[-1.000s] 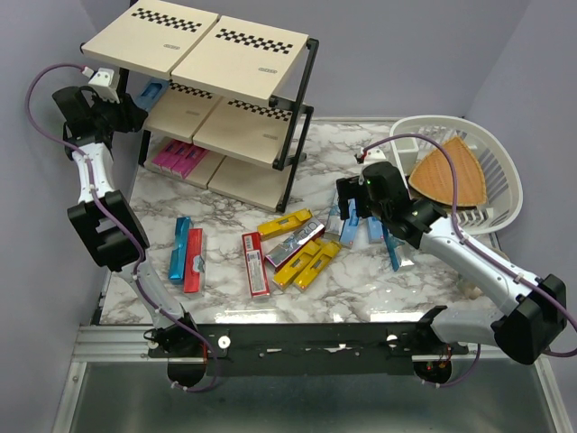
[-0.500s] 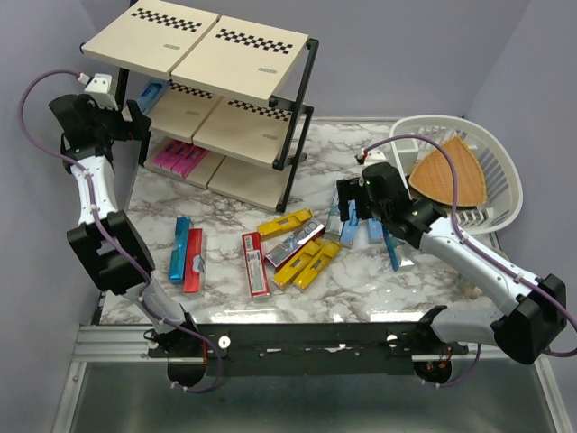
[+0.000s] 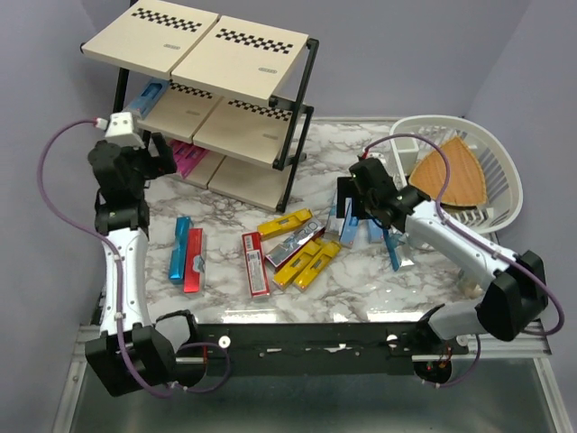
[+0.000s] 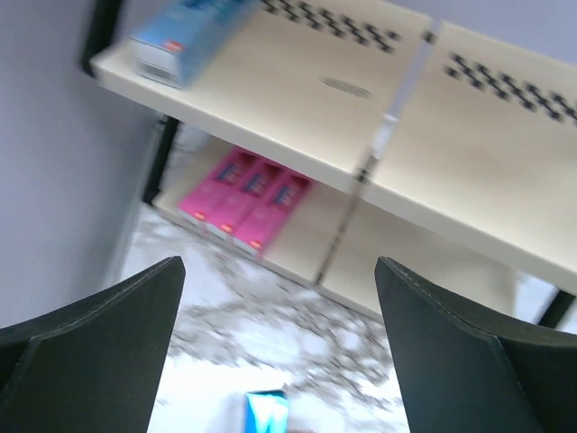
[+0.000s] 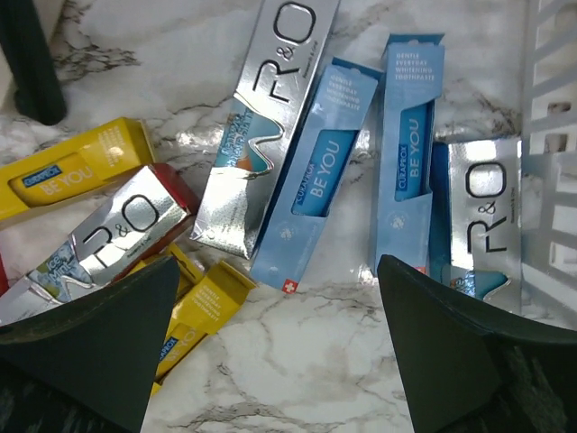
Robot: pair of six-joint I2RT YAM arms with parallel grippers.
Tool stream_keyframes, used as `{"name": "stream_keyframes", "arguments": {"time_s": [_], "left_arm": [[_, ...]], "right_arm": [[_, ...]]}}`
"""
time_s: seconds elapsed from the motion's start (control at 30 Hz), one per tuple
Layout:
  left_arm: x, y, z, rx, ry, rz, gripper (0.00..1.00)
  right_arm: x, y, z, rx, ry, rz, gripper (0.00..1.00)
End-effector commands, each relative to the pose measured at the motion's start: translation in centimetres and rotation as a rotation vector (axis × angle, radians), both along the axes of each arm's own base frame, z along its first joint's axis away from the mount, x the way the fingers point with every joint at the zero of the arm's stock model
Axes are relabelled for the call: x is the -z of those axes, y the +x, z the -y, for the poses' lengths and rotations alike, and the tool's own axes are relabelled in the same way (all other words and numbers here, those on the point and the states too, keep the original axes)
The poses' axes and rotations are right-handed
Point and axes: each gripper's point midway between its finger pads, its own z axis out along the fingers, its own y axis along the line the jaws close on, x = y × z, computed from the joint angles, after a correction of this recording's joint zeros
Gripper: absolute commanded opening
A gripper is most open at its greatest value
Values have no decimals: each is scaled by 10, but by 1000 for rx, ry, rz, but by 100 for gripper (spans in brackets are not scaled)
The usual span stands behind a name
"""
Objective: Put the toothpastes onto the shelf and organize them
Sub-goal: Pick up the toothpaste from the center of the board.
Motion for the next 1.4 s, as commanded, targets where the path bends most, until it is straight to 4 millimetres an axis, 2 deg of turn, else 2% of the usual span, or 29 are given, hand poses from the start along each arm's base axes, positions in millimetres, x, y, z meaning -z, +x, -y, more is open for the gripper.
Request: {"name": "stream_keyframes", "arguments": {"time_s": [0.0,0.03,0.07,0.1,0.17,0.2,0.23,0.33,0.47,0.5,0.53,0.67,0.77,0.87,1.1,1.37], "left_arm": [[33,-26,40,-22,19,-109,99],[28,-34,50,-1,18,-88,99],[30,-39,56,11,14,-89,99],[41,-45,69,45,11,-116,99],[40,-58,80,78,15,-103,99],[53,-64,92,117,19,-131,99],[52,-71,96,129,20,-116,99],[70,-82,112,191,38,-136,99],[85,-86,126,226,48,-125,99],[89,-85,129,235,47,-118,99],[91,-86,133,246,43,-114,99],[101,-90,149,299,35,-107,99],[108,-93,154,316,35,-105,99],[106,-93,156,323,47,-92,99],[108,-91,160,333,74,-85,99],[111,-91,164,350,89,-94,99]], "right_arm": [[34,-9,14,157,-7,-195,98],[41,-6,17,188,-5,-218,97],[43,-5,18,229,16,-231,95],[45,-3,19,249,24,-241,93],[49,5,21,315,54,-249,89],[50,9,21,336,62,-249,84],[51,13,22,354,72,-250,82],[56,28,17,405,96,-254,74],[59,49,9,455,121,-241,71],[65,54,10,471,103,-242,67],[59,62,9,479,110,-220,67],[58,79,13,520,88,-211,65],[59,88,20,536,57,-206,62],[66,92,26,543,41,-218,57],[92,93,27,520,8,-276,55],[110,98,29,485,-22,-298,55]]}}
